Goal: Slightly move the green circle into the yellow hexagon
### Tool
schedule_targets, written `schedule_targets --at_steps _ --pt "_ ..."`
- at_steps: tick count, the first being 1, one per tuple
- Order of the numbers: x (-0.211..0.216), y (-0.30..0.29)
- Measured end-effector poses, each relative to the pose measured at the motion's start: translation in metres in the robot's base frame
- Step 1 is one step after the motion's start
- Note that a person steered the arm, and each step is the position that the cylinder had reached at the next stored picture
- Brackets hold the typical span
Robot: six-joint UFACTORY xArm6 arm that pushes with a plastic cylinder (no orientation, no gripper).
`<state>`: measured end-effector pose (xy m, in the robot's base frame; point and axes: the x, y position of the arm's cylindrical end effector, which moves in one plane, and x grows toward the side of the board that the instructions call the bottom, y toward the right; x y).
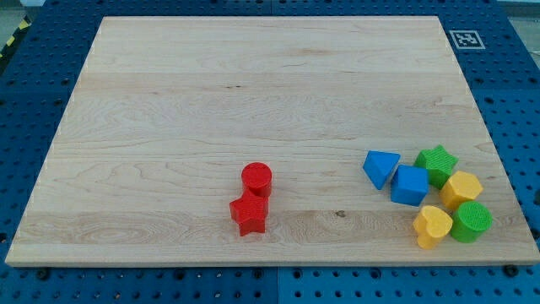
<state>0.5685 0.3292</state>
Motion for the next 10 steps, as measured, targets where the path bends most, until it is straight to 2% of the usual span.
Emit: schedule_targets --at_steps 1,2,6,7,10 --pt "0.036 -0.003" --pt "0.047 -0.018" --pt "0.050 -0.079" --pt "0.050 -0.109" --pt "0.050 -0.130"
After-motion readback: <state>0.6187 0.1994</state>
